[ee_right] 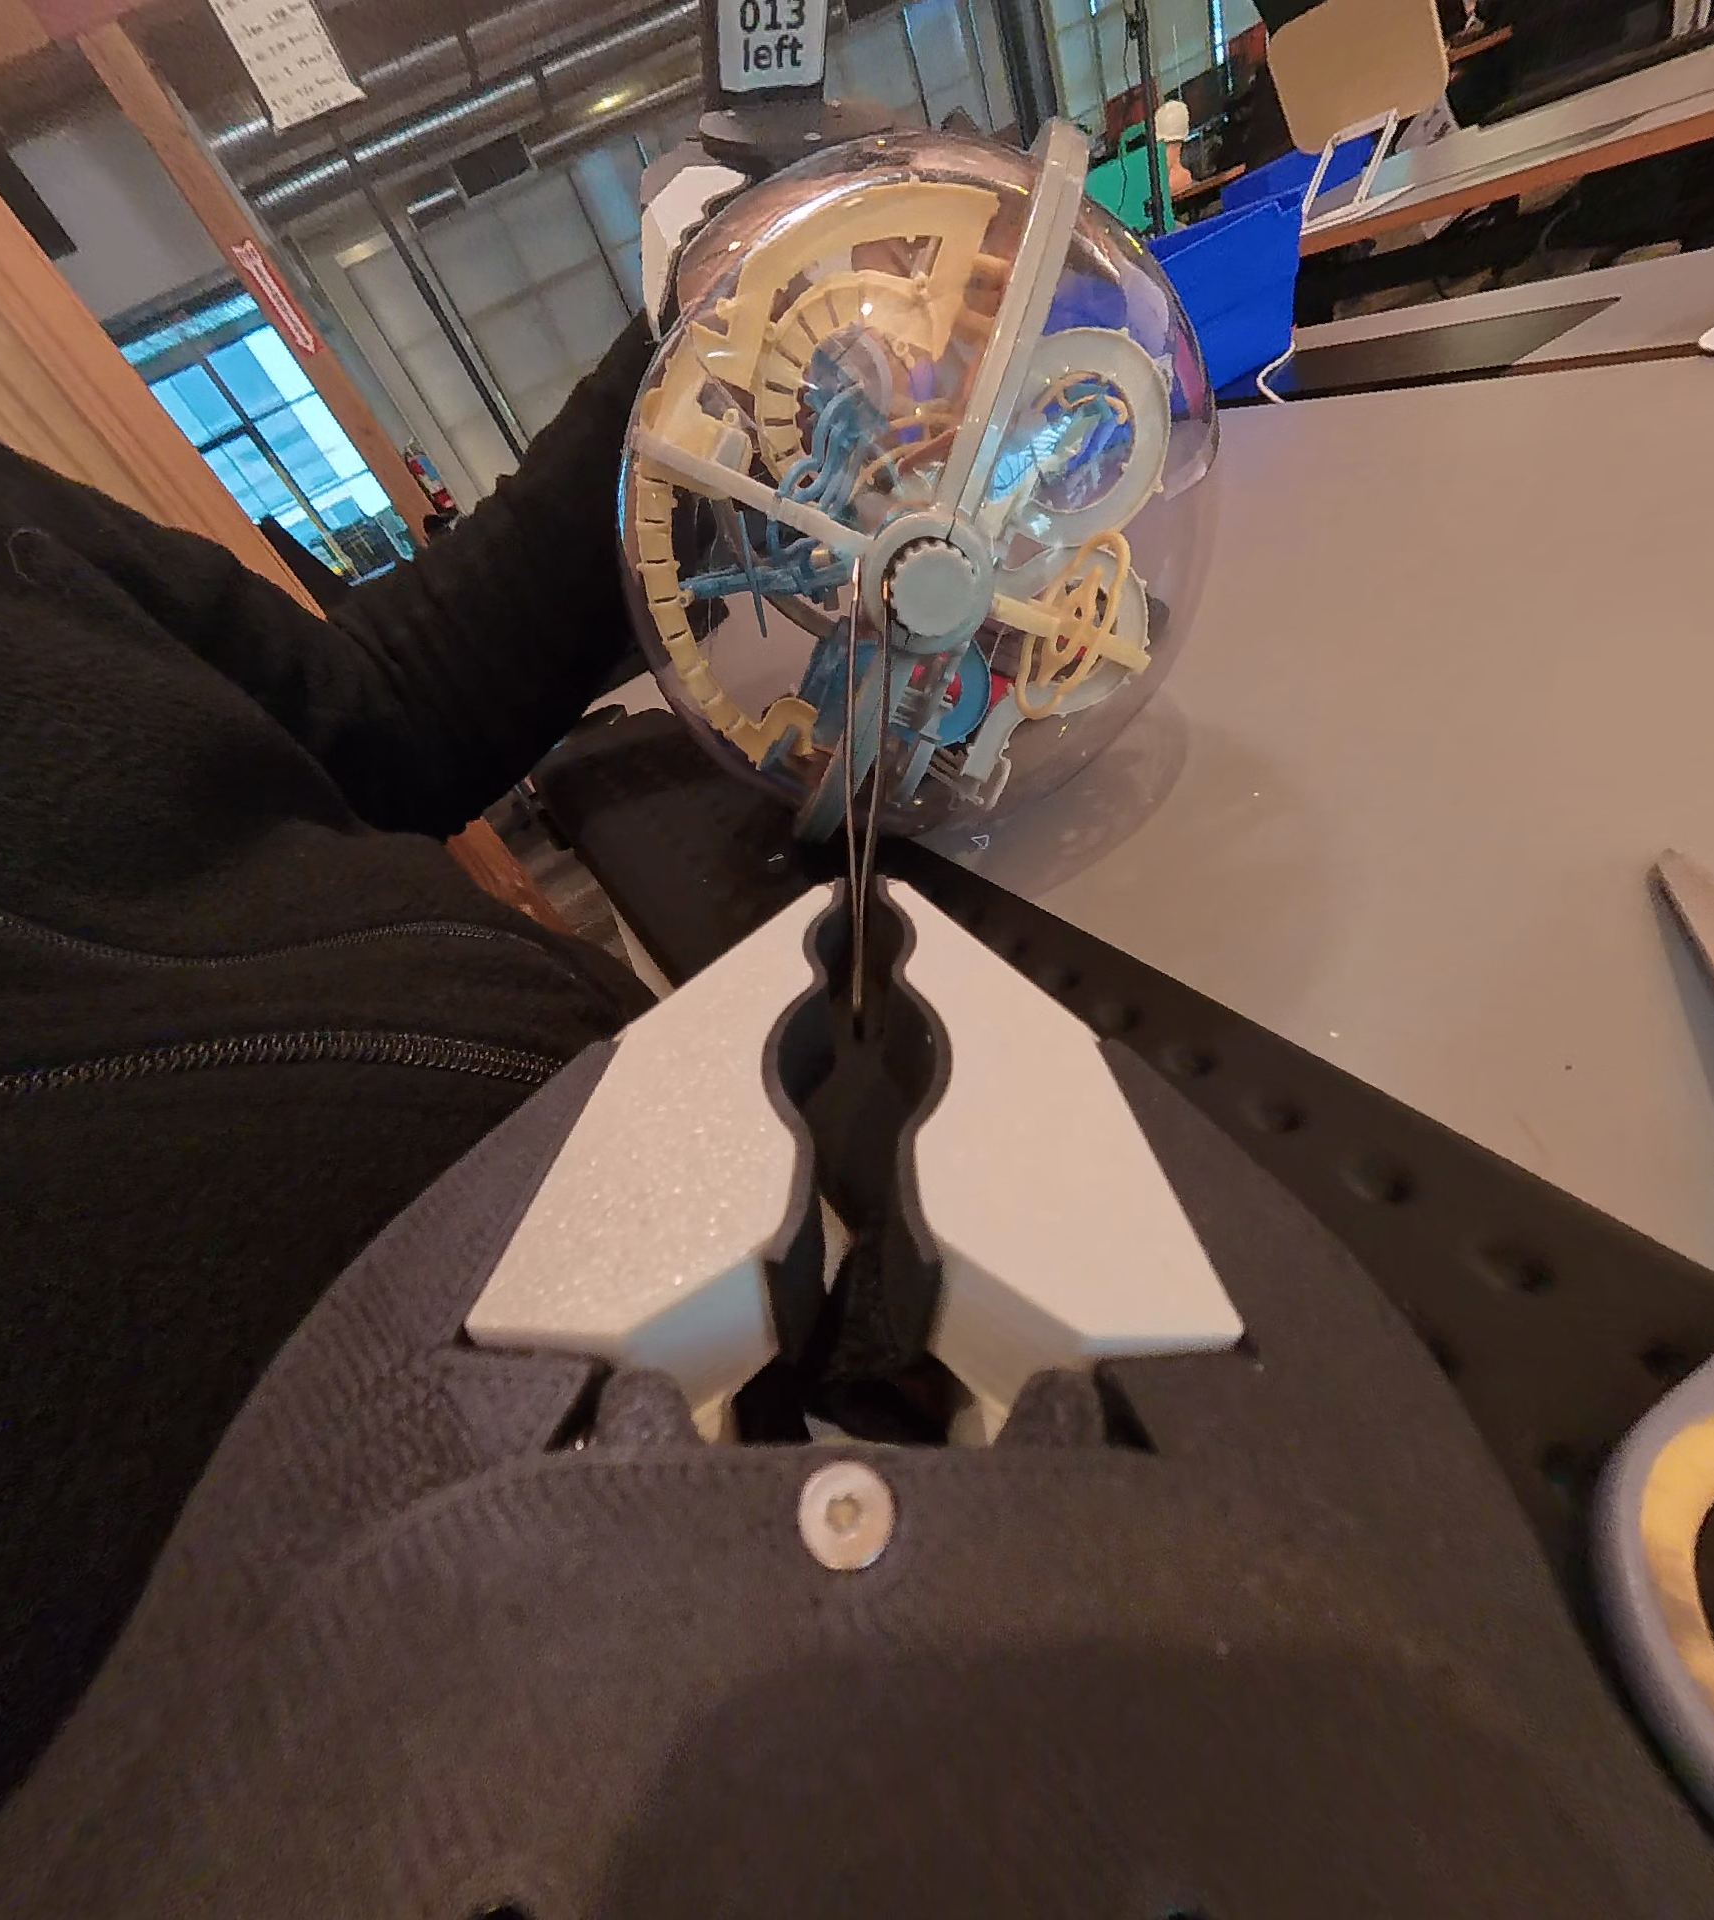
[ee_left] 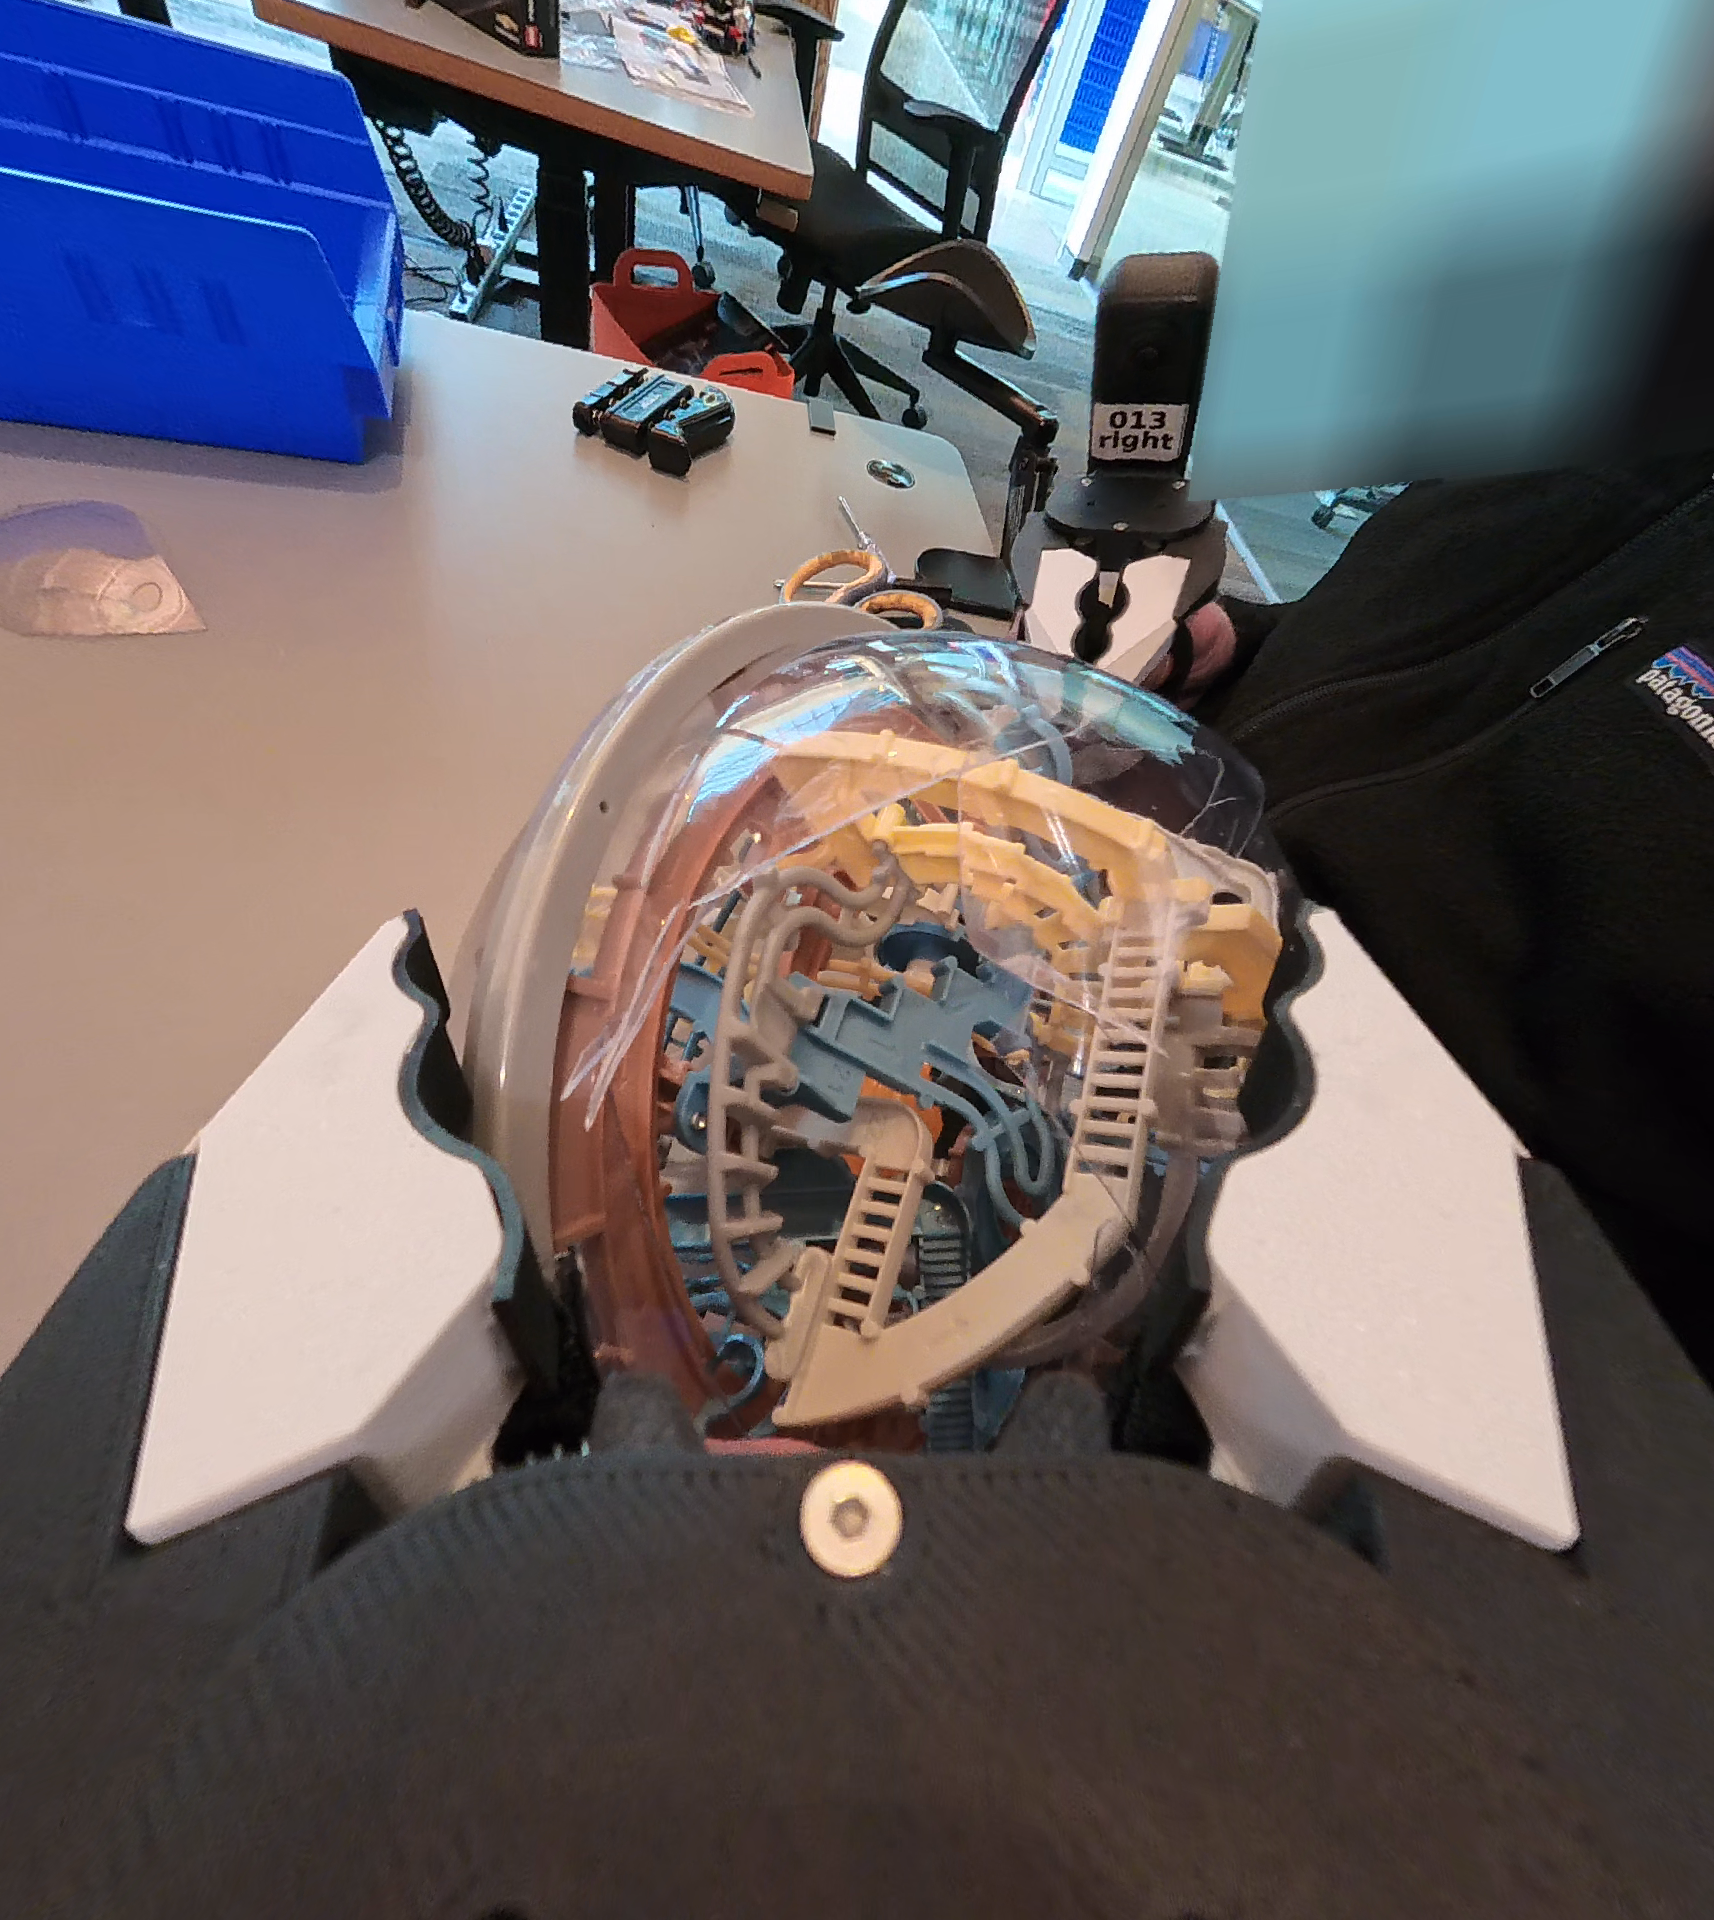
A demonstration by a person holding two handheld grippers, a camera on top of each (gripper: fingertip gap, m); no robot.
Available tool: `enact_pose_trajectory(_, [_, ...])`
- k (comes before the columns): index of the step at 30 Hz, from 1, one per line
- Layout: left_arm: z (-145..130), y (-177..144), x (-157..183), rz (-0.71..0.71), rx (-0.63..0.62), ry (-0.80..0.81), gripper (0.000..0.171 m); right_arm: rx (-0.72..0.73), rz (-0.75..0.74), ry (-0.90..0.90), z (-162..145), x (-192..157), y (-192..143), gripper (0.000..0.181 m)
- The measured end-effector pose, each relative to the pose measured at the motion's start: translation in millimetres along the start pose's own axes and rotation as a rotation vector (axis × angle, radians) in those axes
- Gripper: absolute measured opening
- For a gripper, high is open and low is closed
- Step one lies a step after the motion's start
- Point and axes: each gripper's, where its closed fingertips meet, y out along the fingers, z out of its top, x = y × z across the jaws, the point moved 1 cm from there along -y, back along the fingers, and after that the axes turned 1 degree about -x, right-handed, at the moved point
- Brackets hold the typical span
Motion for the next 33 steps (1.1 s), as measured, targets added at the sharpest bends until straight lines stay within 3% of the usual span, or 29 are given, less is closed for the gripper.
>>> enact_pose_trajectory(12, [3,6,-1,-0.025,-0.008,0.003,0.149,-0.051,0.002,-0.043,-2,1,7,0.0])
enact_pose_trajectory(33, [-3,-3,-1,-0.033,0.051,-0.03,0.153,0.003,0.015,-0.082,16,-2,19,0.0])
